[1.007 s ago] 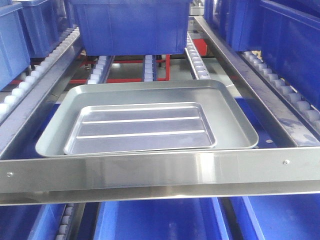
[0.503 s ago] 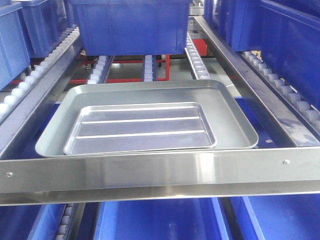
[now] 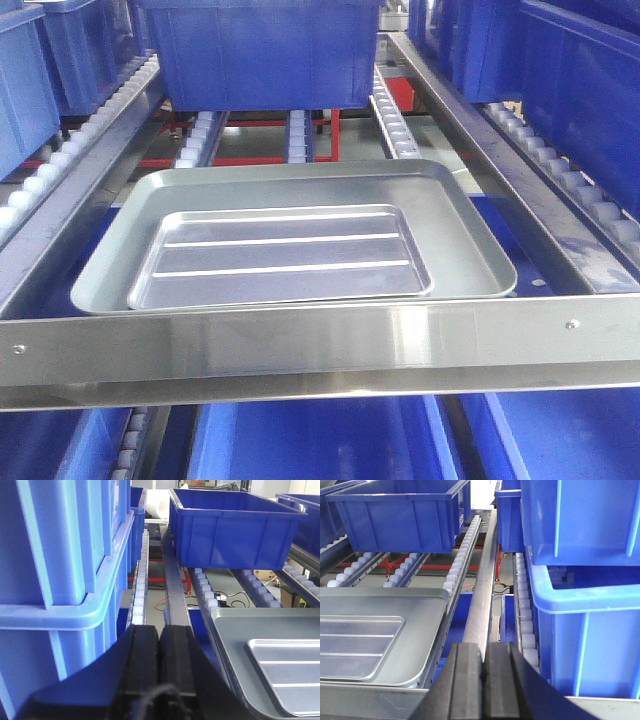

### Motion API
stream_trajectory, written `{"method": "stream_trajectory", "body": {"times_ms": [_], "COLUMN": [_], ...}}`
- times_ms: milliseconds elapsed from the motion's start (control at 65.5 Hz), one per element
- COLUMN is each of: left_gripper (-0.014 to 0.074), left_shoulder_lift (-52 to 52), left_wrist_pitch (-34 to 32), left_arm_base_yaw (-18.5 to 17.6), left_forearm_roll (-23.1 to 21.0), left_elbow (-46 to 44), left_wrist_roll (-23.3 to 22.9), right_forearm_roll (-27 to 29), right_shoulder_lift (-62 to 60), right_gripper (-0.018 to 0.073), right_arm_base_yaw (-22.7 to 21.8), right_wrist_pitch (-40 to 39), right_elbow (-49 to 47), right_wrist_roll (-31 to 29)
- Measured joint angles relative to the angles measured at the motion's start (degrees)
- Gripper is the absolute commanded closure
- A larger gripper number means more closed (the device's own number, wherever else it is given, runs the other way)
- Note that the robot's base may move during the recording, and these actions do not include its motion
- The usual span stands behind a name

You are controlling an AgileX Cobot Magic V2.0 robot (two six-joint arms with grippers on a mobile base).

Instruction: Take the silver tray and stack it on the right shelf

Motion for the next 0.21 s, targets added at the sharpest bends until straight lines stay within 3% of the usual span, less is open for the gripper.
{"method": "stream_trajectory", "body": {"times_ms": [214], "left_gripper": [0.0696], "left_shoulder_lift": [0.00], "left_wrist_pitch": [0.00], "left_arm_base_yaw": [0.00], "left_forearm_roll": [0.00], "left_elbow": [0.00], "left_wrist_roll": [0.00], "right_forearm_roll": [0.00], "right_shoulder_lift": [0.00], "right_gripper": [0.0510], "right_arm_base_yaw": [0.00], "right_wrist_pitch": [0.00], "right_elbow": [0.00], "right_wrist_roll": [0.00]}}
